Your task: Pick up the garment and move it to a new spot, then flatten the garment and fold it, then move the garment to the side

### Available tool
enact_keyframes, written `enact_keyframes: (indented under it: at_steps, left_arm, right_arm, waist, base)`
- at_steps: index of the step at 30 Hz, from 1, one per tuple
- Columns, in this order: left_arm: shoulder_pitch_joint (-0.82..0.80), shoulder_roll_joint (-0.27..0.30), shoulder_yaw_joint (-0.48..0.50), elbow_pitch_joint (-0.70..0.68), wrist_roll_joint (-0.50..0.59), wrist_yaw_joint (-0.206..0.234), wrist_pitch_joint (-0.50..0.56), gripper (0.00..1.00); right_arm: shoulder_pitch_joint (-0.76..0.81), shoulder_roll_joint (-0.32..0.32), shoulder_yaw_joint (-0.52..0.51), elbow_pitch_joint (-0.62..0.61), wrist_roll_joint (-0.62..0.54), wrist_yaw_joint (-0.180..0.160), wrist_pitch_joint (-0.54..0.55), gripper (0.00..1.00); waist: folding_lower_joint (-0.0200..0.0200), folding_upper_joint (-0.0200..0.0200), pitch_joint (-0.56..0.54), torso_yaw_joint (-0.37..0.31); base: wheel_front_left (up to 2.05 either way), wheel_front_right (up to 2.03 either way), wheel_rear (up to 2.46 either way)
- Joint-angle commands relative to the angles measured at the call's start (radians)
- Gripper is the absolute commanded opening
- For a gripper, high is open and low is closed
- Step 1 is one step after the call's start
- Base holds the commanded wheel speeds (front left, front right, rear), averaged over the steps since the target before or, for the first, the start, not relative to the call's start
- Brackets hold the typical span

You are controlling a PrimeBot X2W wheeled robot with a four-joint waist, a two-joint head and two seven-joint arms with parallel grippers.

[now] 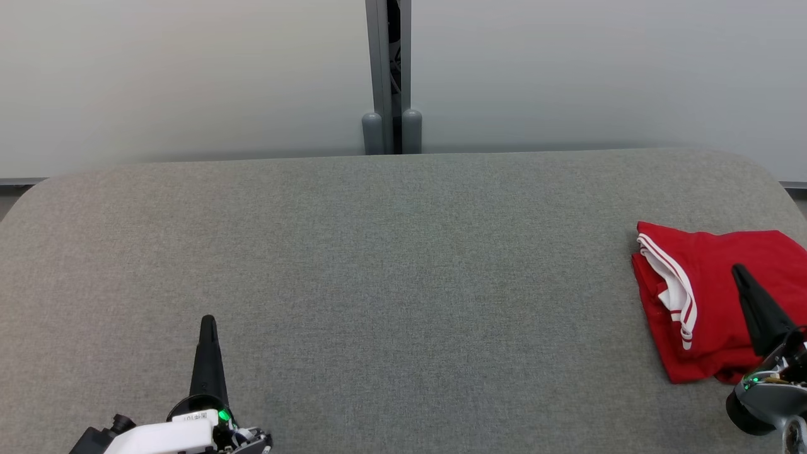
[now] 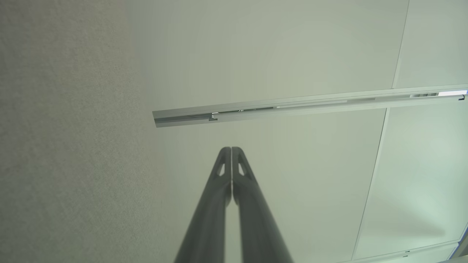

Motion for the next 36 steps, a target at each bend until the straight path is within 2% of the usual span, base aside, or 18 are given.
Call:
enact_keyframes:
  at_steps: [1, 36]
  left_arm:
    - [0.004, 0.001, 0.003, -0.001, 0.000, -0.006, -0.003, 0.00]
    - [0.004, 0.001, 0.003, -0.001, 0.000, -0.006, -0.004, 0.00]
  right_arm:
    - [-0.009, -0.002, -0.006, 0.005, -0.006, 0.001, 0.007, 0.00]
    - [-0.013, 0.006, -0.015, 0.005, -0.016, 0.001, 0.014, 0.00]
  waist:
    - [-0.0001, 0.0000, 0.000, 0.000]
    - [-0.0001, 0.0000, 0.000, 0.000]
  base:
    - [0.00, 0.00, 0.00]
    - [0.00, 0.00, 0.00]
